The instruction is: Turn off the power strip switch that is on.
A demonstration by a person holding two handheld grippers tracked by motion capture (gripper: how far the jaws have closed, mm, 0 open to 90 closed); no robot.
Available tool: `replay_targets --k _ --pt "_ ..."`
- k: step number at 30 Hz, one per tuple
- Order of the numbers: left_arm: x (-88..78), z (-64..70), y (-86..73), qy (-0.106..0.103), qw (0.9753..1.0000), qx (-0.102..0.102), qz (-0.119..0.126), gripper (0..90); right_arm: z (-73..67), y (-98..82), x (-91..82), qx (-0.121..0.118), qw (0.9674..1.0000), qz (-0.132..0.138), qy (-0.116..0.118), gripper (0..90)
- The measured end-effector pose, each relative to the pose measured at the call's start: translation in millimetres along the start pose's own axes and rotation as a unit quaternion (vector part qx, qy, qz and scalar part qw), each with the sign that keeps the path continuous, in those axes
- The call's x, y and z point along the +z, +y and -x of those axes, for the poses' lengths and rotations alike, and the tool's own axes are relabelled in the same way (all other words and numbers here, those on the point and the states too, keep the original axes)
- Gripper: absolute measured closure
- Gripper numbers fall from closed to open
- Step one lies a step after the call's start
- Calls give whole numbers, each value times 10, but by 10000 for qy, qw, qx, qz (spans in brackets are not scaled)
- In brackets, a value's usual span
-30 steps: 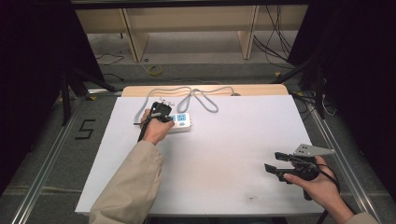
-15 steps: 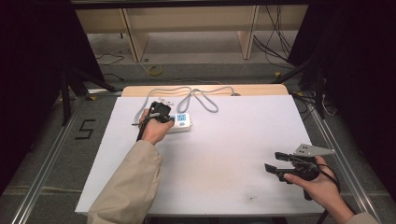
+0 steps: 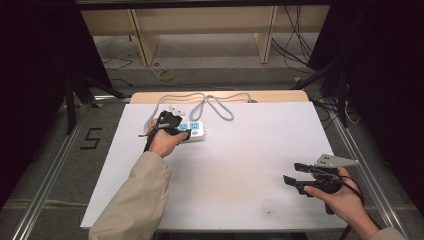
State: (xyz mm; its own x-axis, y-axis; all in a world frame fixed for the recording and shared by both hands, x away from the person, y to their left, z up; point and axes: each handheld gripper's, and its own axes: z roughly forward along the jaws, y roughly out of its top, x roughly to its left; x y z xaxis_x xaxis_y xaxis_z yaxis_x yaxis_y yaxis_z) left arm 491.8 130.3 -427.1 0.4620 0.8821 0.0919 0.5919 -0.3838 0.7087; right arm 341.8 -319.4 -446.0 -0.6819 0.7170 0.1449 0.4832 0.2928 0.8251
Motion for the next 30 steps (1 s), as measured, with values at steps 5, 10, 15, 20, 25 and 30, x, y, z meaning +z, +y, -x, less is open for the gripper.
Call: replay_targets --k 5,10,15,20,25,30 --pt "-89 31 -37 -185 9998 98 4 334 -4 3 4 1 10000 5 4 310" --pt "-173 55 -90 -305 9993 191 54 293 -6 4 4 3 10000 5 0 309" --pt "-241 46 -151 -351 9990 266 77 278 -7 4 6 5 10000 -2 -1 309" --pt "-324 57 -203 -481 9981 352 133 270 -8 7 8 12 10000 -3 -1 309" --pt "-402 82 -262 -568 9972 459 179 268 -9 8 10 9 10000 -2 1 308" --pt "-481 114 -339 -661 9960 499 324 243 -7 8 11 6 10000 -2 6 308"
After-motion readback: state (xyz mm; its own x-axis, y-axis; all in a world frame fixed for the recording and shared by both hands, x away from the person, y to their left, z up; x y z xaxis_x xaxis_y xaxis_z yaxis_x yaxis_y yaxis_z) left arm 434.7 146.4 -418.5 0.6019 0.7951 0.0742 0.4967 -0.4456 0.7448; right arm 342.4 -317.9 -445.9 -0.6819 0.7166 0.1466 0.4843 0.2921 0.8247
